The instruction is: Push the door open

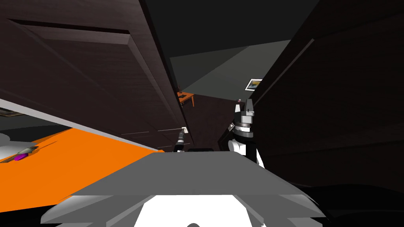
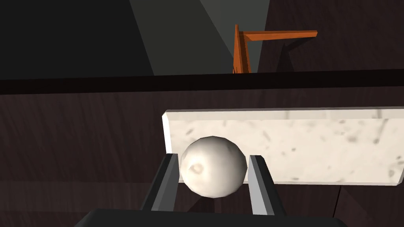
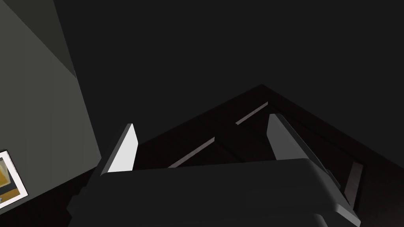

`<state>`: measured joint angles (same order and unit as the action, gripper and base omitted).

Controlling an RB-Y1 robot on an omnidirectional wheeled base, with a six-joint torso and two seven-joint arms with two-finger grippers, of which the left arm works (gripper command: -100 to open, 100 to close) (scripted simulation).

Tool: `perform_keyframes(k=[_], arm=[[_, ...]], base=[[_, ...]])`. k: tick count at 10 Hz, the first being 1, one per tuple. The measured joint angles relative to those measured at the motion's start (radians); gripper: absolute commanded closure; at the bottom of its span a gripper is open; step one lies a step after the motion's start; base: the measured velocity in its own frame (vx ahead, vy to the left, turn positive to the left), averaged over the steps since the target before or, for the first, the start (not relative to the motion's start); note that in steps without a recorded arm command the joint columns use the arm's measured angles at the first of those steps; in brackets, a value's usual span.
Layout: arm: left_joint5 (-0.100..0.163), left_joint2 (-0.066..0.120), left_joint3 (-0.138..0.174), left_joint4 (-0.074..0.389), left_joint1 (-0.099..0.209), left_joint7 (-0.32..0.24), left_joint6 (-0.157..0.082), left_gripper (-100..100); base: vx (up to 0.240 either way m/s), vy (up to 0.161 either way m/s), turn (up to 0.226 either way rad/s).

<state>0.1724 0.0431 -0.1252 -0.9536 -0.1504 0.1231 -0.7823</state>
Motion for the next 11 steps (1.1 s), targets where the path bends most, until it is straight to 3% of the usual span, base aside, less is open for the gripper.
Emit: perform_keyframes(k=[2,3,5,7,8,11], arm=[[0.000,0.000,0.000,0.001,-0.001,0.000,0.001,100],[0.003,-0.001,0.004,0.023,0.009,0.005,-0.002,100],[0.008,0.003,0.015,-0.002,-0.007,0.018,0.018,100],[0.018,0.005,0.038,0.021,0.014,0.028,0.007,100],[0.025,0.002,0.053,0.008,0.009,0.037,0.012,-100],[0.047,0.013,-0.010,0.009,0.005,0.065,0.005,-100]], base=[[0.058,0.002,0.039],[0.179,-0.023,0.072],[0.191,-0.002,0.099],[0.243,0.012,0.114],[0.084,-0.005,0.277],[-0.106,-0.015,0.166]])
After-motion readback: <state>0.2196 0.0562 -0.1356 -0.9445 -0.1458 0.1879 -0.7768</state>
